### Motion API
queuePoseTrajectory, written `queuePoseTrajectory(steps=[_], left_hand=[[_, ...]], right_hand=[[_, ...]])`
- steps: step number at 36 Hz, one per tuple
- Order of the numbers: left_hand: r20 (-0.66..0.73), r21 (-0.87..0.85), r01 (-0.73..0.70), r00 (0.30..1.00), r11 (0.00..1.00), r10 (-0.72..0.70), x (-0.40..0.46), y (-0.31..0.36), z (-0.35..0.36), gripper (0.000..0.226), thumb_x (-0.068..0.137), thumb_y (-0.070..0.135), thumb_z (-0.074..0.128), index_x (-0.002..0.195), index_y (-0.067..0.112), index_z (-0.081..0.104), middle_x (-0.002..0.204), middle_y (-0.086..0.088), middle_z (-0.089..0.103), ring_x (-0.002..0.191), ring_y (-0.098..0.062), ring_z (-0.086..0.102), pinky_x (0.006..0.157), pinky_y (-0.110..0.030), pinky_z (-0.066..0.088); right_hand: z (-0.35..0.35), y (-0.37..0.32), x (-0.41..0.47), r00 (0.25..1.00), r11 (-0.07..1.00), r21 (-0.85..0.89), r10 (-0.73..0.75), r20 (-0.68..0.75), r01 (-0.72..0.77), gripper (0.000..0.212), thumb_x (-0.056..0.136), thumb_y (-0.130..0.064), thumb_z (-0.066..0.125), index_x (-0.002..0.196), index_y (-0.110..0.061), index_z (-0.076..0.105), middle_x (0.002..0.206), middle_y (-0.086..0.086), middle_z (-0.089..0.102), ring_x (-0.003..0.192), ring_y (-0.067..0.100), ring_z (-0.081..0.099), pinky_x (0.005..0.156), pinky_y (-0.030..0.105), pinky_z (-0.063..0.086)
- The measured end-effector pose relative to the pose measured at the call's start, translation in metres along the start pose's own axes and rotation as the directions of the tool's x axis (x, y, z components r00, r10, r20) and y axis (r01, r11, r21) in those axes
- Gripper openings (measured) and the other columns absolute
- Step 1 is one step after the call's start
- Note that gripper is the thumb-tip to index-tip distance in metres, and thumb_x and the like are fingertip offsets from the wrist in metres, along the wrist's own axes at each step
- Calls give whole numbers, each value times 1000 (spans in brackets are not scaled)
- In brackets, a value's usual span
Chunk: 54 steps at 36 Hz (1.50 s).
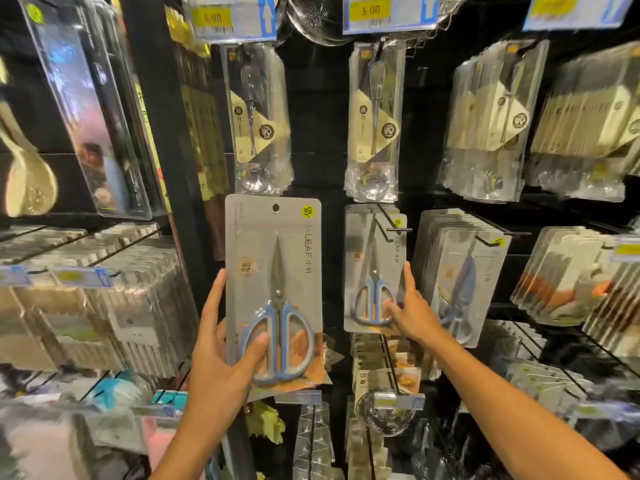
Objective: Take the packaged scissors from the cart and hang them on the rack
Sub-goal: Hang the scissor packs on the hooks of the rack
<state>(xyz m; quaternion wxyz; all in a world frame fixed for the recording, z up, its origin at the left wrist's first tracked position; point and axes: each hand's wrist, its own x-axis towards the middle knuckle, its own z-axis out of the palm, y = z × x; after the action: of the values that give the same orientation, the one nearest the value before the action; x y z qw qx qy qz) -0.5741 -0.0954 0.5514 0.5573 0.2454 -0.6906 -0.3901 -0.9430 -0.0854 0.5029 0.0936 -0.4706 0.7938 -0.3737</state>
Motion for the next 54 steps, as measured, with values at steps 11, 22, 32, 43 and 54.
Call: queuePoseTrajectory(steps=[11, 22, 32, 43, 54], left_hand=[[28, -40, 7, 1000, 999, -6, -1, -4, 13, 93, 88, 25, 78, 156, 58, 25, 153, 19, 53, 127, -7, 64, 90, -13, 55], [108, -128, 14, 994, 992, 0, -2, -8, 42, 96, 83, 36, 79, 160, 50, 23, 154, 19, 51, 130, -14, 63, 97, -27, 57], [258, -91, 128, 961, 988, -101, 5, -31, 54, 97, 86, 26, 81, 157, 56, 22, 144, 16, 61, 132, -11, 61, 99, -24, 56], [423, 14, 199, 887, 980, -186, 10, -39, 98, 109, 90, 8, 78, 154, 65, 11, 131, 26, 65, 122, -4, 66, 88, -24, 60], [440, 9, 220, 875, 976, -201, 4, -45, 111, 106, 92, 11, 77, 149, 72, 12, 132, 31, 61, 126, -3, 63, 91, -26, 60]], right_hand=[[11, -41, -82, 941, 848, 467, -326, 90, 249, 46, 99, -44, 60, 141, -54, 44, 149, -20, 46, 136, 7, 52, 100, 19, 50], [1, -81, -120, 918, 668, 701, -393, 44, 252, 68, 100, -16, 64, 154, -43, 33, 128, 0, 71, 114, 23, 71, 92, 40, 61], [-4, -50, -132, 948, 733, 632, -317, -10, 252, 68, 96, -29, 67, 149, -57, 34, 134, -15, 67, 112, 15, 72, 92, 27, 59], [-25, -11, -135, 970, 789, 567, -227, -84, 234, 67, 95, -25, 67, 142, -64, 39, 126, -20, 70, 110, 8, 71, 86, 17, 57], [-23, 7, -136, 982, 832, 526, -183, -43, 178, 70, 99, -14, 65, 150, -50, 33, 125, -27, 68, 107, 2, 71, 83, 11, 55]])
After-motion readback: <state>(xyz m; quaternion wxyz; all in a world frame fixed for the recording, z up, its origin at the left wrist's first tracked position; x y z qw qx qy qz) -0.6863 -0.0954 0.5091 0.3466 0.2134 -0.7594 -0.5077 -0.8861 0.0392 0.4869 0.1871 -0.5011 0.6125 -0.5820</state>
